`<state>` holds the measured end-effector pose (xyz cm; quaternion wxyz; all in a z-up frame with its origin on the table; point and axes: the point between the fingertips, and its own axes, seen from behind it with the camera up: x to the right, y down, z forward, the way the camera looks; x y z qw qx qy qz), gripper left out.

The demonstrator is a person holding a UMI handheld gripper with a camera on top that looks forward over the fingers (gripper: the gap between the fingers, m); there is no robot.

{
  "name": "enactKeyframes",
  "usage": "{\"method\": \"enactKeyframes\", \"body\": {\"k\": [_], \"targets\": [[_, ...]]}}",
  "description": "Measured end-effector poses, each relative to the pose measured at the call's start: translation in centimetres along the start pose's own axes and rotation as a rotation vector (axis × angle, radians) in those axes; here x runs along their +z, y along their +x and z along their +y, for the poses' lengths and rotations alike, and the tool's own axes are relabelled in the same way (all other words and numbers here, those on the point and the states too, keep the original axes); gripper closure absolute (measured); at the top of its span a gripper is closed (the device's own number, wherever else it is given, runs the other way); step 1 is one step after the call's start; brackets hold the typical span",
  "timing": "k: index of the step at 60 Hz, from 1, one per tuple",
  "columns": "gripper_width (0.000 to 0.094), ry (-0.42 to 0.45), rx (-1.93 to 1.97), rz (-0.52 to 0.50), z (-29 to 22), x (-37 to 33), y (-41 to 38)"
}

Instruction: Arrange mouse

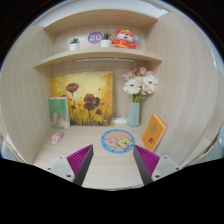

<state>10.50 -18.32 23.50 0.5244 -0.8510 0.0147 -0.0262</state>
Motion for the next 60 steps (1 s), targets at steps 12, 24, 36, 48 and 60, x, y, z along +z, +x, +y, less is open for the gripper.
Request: {"method": "enactKeyframes", "body": {"k": [12,24,36,48,60], "targets": [[0.0112,-0.060,0.021,0.002,5.1,2.2,-2.3],[0.0116,-0.192,0.001,-0.064,13.9,5.2,-11.7],[0.0105,-0.258,-0.007,-0.211,16.9,11.2,-25.6],[0.0103,-0.271,-0.051,-0.268,15.2,19.7,-34.1],[0.0117,-0.266,-0.058,-0.271,12.2,27.3,-39.0]]}}
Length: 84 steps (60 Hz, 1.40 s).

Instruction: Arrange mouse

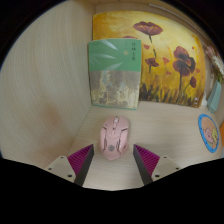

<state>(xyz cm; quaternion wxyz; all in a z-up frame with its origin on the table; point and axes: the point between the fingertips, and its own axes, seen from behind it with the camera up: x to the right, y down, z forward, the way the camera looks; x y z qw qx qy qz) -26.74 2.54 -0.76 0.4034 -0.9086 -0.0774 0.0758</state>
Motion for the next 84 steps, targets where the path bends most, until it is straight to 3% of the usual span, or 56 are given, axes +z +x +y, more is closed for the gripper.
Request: {"method": "enactKeyframes", "body": {"k": [6,12,25,36,42,50,58,64,70,76,84], "targets": [[0.0165,0.002,0.006,0.001,-1.9,2.2,-0.3],[0.0371,0.006,0.010,0.029,-2.9,3.4,0.4],[0.0581,-0.008,0.049,0.009,-3.0,3.4,0.5],[0.0585,-0.040,0.031,-0.044,-4.1,1.8,1.4],[0.0585,0.059,0.005,-0.053,-9.9,-3.4,5.2],[0.0584,0.214,-0.032,0.010,-17.7,-11.9,15.1],[0.0585,0.298,-0.056,0.097,-20.7,-17.8,26.8],[0.0587,0.274,-0.033,0.146,-18.3,-17.9,34.7],[0.0588,0.135,0.018,0.165,-11.9,-14.0,40.4],[0.0588,0.018,0.064,0.126,-5.4,-9.8,41.8],[0.0587,-0.033,0.070,0.080,-1.9,-6.7,41.5]]}}
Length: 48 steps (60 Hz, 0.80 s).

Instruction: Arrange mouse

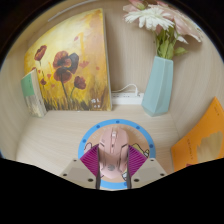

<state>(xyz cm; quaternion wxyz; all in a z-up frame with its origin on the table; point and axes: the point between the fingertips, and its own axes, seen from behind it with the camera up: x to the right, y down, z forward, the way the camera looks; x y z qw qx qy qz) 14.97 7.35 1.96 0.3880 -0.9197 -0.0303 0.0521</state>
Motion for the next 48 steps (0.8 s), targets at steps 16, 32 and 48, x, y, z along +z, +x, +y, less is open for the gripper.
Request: {"method": "enactKeyframes", "body": {"k": [16,32,48], "targets": [[0.0468,-0.051,-0.002,0.006,2.2,1.7,0.1],[0.0074,-0.075,-0.027,0.107,0.7,-0.3,0.5],[0.0075,0.172,0.046,0.150,-8.2,-13.3,-4.2]]}}
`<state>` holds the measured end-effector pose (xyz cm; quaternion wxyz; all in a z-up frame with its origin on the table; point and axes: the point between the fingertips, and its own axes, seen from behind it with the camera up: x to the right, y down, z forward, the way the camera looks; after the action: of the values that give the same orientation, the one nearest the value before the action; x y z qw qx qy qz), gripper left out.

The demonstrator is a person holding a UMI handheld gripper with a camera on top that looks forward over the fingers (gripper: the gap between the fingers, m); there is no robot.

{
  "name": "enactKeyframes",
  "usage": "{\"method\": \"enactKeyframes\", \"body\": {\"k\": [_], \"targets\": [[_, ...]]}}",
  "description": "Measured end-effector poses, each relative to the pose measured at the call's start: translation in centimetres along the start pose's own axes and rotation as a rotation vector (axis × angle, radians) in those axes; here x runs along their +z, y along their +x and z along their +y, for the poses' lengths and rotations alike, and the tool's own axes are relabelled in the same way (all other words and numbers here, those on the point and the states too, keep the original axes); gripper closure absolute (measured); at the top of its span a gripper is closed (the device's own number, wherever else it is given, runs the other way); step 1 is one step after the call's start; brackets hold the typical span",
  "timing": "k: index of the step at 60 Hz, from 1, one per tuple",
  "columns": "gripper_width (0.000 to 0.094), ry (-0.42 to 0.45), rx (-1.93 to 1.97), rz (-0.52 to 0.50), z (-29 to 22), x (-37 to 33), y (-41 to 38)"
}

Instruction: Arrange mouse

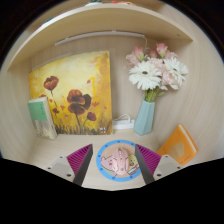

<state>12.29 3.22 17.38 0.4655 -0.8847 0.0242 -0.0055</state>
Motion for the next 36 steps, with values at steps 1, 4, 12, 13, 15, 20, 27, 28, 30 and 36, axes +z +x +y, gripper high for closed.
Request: {"method": "enactKeyframes", "body": {"k": [1,4,12,13,15,20,27,28,30,36], "targets": [[0.0073,0.011,0.000,-0.001,-0.4,-0.9,-0.4],[0.0073,0.037,-0.005,0.002,-1.0,-3.2,-1.4],[0.0072,0.043,-0.024,0.006,0.2,-7.9,-4.5],[0.0072,0.040,-0.026,0.003,0.5,-8.4,-4.9],[0.0072,0.035,-0.030,-0.003,1.1,-9.3,-5.8],[0.0071,0.023,-0.042,-0.009,2.7,-11.5,-7.6],[0.0069,0.009,-0.069,-0.009,4.8,-13.7,-9.8],[0.0070,0.007,-0.072,-0.009,5.1,-14.0,-10.0],[0.0071,0.005,-0.075,-0.009,5.6,-14.5,-10.5],[0.0070,0.014,-0.080,-0.011,6.4,-15.9,-11.7]]}}
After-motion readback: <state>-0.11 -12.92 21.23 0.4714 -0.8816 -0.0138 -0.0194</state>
